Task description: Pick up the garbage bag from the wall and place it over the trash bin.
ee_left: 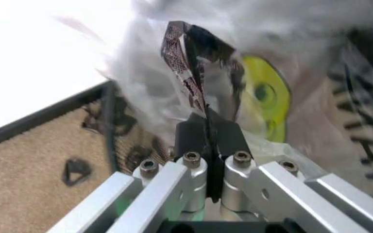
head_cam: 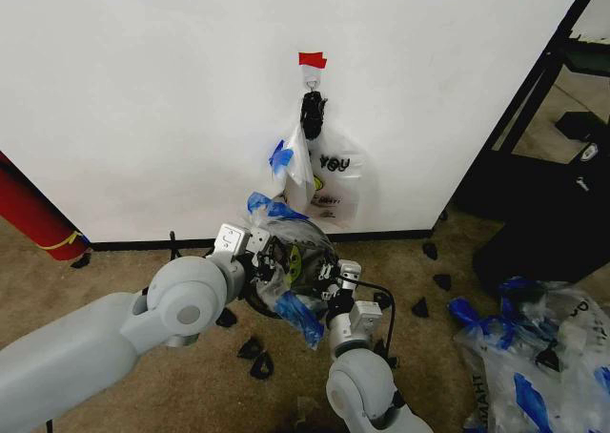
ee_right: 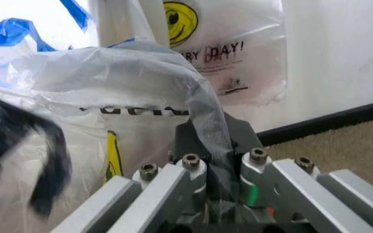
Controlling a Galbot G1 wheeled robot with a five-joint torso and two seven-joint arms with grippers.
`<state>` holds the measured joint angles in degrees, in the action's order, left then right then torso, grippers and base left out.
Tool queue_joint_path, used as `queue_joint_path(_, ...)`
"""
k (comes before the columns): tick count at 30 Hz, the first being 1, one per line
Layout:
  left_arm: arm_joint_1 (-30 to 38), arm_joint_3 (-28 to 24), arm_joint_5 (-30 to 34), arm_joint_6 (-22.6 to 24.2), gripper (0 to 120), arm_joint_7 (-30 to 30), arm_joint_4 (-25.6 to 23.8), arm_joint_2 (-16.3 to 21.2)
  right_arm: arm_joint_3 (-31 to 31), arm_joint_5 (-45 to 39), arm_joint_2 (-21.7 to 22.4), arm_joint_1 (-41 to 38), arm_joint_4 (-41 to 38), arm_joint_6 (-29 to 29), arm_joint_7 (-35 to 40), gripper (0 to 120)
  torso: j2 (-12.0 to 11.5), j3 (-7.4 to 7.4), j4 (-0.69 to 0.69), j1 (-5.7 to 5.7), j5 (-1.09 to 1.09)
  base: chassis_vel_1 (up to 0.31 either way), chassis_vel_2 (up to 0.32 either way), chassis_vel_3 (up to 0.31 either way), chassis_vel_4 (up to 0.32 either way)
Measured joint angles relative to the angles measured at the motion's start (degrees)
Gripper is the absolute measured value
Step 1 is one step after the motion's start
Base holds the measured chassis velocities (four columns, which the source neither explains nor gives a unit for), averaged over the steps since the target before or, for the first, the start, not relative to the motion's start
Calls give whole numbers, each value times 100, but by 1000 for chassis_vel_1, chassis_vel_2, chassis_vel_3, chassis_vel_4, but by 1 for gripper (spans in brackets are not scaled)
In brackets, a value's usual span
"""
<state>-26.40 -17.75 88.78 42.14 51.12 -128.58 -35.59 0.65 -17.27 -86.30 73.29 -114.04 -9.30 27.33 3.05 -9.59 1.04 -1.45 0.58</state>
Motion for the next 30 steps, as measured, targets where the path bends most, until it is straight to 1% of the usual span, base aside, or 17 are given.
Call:
queue_joint_path(3,-25,98,14,0,0,-13,0,31,5,-42,4,-2,0,12,-2,0,0,0,-1,0,0,0,0,0,0)
queue_joint_path(6,-328,767,95,0,0,-139,83,296,57,-298,58,-3,0,110,-37,0,0,0,0,0,0,0,0,0,0)
queue_joint_path(7,-425,897,106,0,0,-169,84,380,81,-402,72,-8,-1,114,-40,0,0,0,-1,0,0,0,0,0,0)
queue_joint_path(11,-728,1188,106,0,0,-257,20,588,158,-633,144,-49,-4,158,-67,0,0,0,-1,0,0,0,0,0,0)
queue_joint_path(15,-1270,1626,41,0,0,-411,-83,782,204,-756,213,-68,-34,195,-111,0,0,0,-1,1,0,0,0,0,0)
queue_joint_path(19,-1665,1825,-197,0,0,-579,-103,890,209,-887,217,-52,-97,209,-160,0,0,0,-1,1,0,0,0,0,0)
queue_joint_path(23,-1996,2019,-337,0,0,-679,-25,894,211,-1068,250,4,-177,220,-265,0,0,0,-1,1,0,0,0,0,0)
queue_joint_path(30,-2286,2171,-490,-1,0,-861,-7,956,311,-1535,351,23,-317,194,-346,0,0,0,-1,1,0,0,0,0,0)
